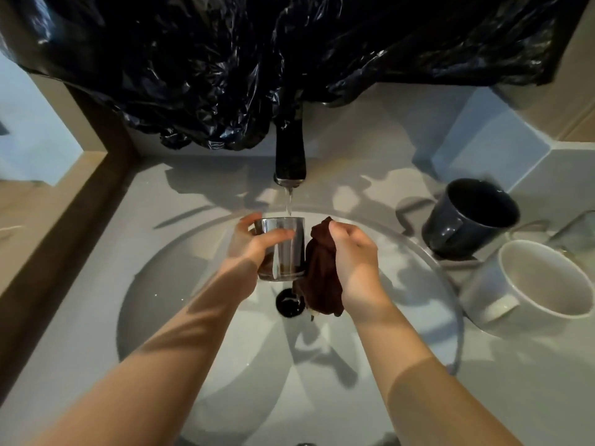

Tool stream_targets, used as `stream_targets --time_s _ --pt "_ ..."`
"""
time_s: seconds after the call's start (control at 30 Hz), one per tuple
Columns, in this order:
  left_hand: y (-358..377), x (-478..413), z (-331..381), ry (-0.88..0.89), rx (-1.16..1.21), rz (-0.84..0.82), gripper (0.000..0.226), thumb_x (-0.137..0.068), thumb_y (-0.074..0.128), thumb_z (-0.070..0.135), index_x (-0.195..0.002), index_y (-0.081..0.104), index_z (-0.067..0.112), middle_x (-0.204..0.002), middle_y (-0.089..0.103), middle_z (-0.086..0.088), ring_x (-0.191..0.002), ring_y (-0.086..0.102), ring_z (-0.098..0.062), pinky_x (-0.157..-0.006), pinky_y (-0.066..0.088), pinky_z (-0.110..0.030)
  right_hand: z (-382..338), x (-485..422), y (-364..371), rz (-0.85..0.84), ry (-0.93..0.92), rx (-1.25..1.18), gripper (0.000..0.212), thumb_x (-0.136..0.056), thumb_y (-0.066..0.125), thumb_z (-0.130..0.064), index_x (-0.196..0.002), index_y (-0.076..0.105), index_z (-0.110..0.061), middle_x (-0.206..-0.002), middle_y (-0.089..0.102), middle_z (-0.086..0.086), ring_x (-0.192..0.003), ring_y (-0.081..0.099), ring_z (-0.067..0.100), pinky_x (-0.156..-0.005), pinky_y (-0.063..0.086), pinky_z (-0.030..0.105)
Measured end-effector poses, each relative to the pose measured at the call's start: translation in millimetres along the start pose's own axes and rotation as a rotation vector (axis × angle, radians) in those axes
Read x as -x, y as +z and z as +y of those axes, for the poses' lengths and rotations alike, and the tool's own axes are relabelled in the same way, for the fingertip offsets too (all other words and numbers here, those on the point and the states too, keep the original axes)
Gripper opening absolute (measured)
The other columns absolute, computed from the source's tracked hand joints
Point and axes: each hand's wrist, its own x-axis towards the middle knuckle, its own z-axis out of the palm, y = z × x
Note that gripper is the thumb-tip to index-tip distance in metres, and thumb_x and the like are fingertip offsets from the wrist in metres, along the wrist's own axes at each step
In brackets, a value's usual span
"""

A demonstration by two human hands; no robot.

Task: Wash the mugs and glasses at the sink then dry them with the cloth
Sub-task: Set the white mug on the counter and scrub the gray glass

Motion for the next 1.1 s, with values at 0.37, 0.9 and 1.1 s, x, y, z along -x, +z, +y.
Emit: stream_targets --time_s 0.37,0.9,1.1 --pt "4.1 -22.5 -23.4 -0.167 0.343 -0.28 0.037 -0.075 0.055 0.037 -0.096 0.072 0.013 -0.09 0.07 -0.009 -0.077 0.067 -0.024 -0.064 0.055 -0.034 11.7 -36.7 11.1 0.058 -0.076 -0.11 0.015 -0.087 0.063 -0.03 -0.074 0.065 -0.022 -0.087 0.069 0.006 -0.089 0.065 0.029 -0.083 0.053 0.04" --pt "-1.7 -20.6 -14.6 -0.683 0.572 -0.247 0.049 -0.084 0.058 0.044 -0.097 0.063 -0.003 -0.082 0.068 -0.024 -0.069 0.066 -0.035 -0.054 0.054 -0.054 -0.2 -45.6 -10.2 -0.036 0.02 -0.184 0.019 -0.093 0.055 -0.023 -0.08 0.064 -0.012 -0.082 0.07 0.012 -0.071 0.068 0.027 -0.066 0.056 0.03" --pt "-0.2 -18.8 -10.0 -0.621 0.576 -0.273 0.046 -0.068 0.069 0.041 -0.083 0.073 -0.002 -0.088 0.068 -0.015 -0.081 0.062 -0.028 -0.08 0.05 -0.039 -5.8 -46.3 -18.2 0.034 0.045 -0.189 0.016 -0.093 0.057 -0.027 -0.089 0.064 -0.014 -0.083 0.071 0.01 -0.072 0.069 0.026 -0.066 0.057 0.032"
